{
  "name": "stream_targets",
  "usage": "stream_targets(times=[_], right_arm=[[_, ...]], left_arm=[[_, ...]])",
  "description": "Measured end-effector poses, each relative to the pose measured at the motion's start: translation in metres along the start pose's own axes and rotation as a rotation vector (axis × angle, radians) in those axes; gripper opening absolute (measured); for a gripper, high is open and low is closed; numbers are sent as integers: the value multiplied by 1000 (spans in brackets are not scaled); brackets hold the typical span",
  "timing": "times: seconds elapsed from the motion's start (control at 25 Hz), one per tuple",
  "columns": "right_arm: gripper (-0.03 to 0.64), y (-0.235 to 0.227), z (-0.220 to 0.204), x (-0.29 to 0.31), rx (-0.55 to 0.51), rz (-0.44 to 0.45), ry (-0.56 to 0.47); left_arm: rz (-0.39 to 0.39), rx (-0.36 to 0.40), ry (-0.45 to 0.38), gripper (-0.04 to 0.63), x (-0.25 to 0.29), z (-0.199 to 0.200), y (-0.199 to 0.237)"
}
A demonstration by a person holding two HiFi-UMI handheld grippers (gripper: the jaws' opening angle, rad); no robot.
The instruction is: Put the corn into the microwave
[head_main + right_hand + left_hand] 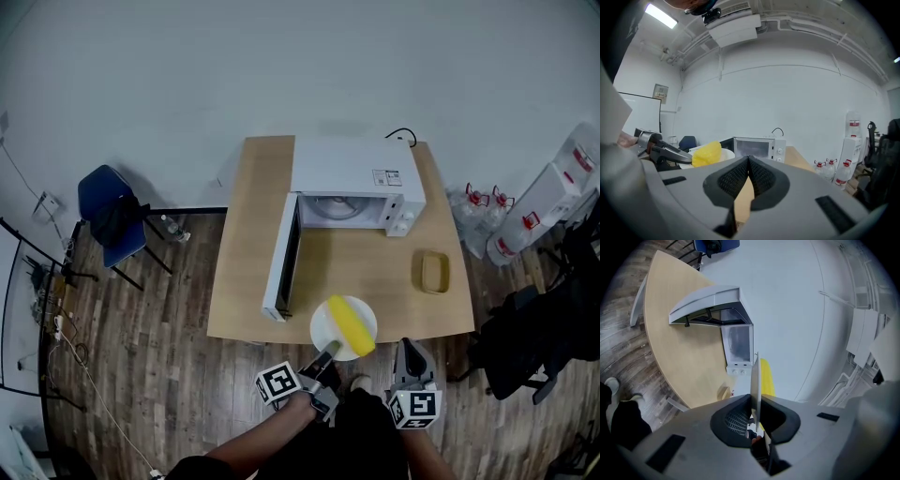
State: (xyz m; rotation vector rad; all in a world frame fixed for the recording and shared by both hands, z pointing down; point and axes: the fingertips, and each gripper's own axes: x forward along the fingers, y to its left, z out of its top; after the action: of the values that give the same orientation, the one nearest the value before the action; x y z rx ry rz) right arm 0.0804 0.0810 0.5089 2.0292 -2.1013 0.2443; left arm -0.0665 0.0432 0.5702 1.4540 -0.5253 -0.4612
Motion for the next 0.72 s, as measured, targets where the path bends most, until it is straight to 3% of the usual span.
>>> stream_targets(times=[0.28, 0.72], right_arm=[[58, -10, -5, 42, 5, 60, -2], [58, -62, 7, 138, 28, 123, 11]], left_arm=[[18, 5, -42, 28, 33, 21, 10], [20, -5, -139, 28, 111, 64, 20]])
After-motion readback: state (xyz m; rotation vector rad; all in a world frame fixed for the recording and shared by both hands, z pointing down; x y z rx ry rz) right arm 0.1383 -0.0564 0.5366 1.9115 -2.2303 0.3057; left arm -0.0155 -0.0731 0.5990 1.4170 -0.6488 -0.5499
